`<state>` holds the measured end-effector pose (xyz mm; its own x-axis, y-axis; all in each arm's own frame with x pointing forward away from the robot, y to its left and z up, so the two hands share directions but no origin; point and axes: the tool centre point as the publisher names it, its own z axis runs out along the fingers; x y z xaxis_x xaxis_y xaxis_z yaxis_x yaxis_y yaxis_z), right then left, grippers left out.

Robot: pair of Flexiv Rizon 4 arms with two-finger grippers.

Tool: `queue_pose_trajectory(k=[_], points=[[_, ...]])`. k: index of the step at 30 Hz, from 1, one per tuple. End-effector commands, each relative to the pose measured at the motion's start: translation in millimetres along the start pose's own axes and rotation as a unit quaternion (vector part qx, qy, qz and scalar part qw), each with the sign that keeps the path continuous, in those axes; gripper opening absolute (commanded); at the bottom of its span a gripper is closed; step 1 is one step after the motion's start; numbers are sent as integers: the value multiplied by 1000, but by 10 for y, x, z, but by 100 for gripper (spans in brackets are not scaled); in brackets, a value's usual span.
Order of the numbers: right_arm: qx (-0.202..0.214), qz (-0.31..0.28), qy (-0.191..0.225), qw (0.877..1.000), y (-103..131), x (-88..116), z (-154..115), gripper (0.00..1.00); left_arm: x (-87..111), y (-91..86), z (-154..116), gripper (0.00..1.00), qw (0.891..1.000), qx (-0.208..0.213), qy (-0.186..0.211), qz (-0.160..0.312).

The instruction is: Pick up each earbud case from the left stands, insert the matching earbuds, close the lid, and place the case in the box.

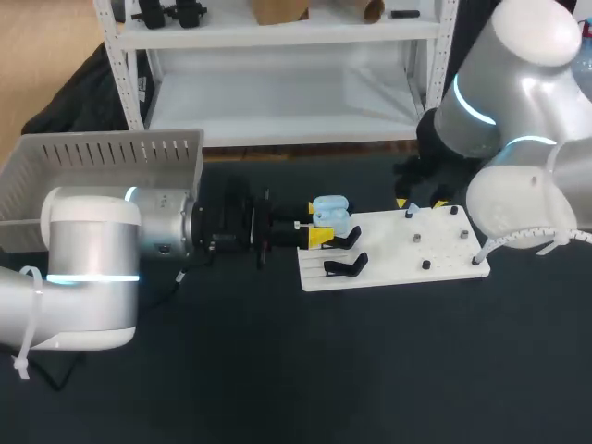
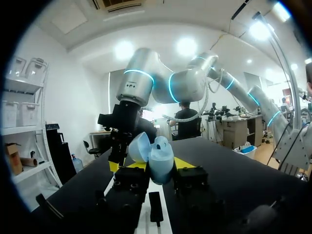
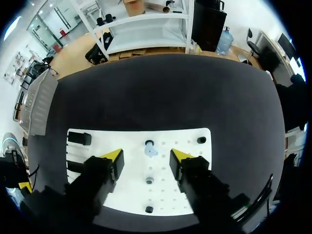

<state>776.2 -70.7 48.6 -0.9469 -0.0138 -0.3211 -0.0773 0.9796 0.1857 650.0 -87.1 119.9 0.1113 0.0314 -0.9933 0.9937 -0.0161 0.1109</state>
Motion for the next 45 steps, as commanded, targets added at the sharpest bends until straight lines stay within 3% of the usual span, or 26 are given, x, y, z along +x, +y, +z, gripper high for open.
queue_pose_trajectory(k=[1,15,27,36,39,42,45], points=[[-12,3,3,1000,-24,-1,46,47,-1,-11,4,0,1000,-2,1,0],[-27,21,10,999,-22,-1,164,45,-1,-11,4,0,1000,-2,1,0],[-33,42,15,998,-35,-5,207,33,-1,-11,4,0,1000,-2,1,0],[-35,45,19,998,-4,17,215,33,-1,-11,4,0,1000,-2,1,0],[-34,45,19,998,5,20,216,29,-1,-11,4,0,1000,-2,1,0],[-33,45,18,998,12,23,206,7,-1,-11,4,0,1000,-2,1,0],[-28,44,16,999,14,28,182,3,-1,-11,4,0,1000,-2,1,0]])
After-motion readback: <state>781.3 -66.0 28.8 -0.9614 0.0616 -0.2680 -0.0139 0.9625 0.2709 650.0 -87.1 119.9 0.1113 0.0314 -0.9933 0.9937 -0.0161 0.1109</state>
